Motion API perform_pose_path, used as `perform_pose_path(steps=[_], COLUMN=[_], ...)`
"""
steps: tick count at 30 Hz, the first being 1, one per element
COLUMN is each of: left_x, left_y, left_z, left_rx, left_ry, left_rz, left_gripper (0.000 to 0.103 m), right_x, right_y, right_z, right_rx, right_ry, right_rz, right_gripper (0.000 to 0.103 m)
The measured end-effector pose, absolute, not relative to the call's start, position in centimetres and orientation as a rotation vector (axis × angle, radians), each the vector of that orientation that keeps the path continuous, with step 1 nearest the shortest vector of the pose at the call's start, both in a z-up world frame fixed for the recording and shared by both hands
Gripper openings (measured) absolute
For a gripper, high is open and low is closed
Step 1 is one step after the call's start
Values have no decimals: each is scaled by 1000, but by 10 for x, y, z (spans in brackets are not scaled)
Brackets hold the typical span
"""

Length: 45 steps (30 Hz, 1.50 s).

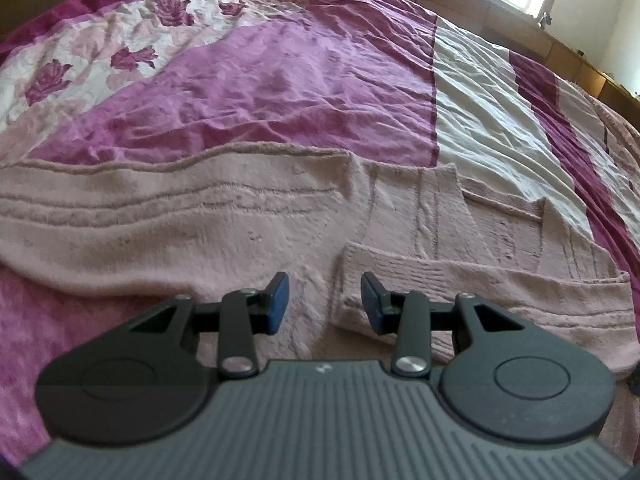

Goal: Fold small clothes

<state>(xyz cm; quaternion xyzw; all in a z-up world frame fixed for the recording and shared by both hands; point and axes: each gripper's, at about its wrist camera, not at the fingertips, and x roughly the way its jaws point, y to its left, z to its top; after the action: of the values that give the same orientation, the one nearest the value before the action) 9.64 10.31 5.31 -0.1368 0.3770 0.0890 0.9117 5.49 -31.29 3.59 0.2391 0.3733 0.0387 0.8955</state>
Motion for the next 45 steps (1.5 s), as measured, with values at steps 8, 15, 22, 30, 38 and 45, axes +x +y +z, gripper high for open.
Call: perform_pose_path(steps=[8,15,22,30,38,45], left_x=[116,127,140,146,144,132], left_y=[102,95,96,90,81,74], left_z=[44,36,29,24,23,41], left_rx=[-248,-168,-195,-179,-119,-73], left_ry=[801,800,812,802,770,681], left_rz=[98,65,9,5,-43,-54], left_gripper=[42,42,41,40,14,10], right_x=[70,110,152,195,217,209], right_y=[-297,-283,-285,-280,-248,-253], right_z=[63,53,40,28,23,30], right_rx=[448,468,557,556,299,260], right_ry=[747,763,805,852,931,889], right_rz=[99,107,81,7,-130,-86], right_gripper=[74,74,74,73,32,5])
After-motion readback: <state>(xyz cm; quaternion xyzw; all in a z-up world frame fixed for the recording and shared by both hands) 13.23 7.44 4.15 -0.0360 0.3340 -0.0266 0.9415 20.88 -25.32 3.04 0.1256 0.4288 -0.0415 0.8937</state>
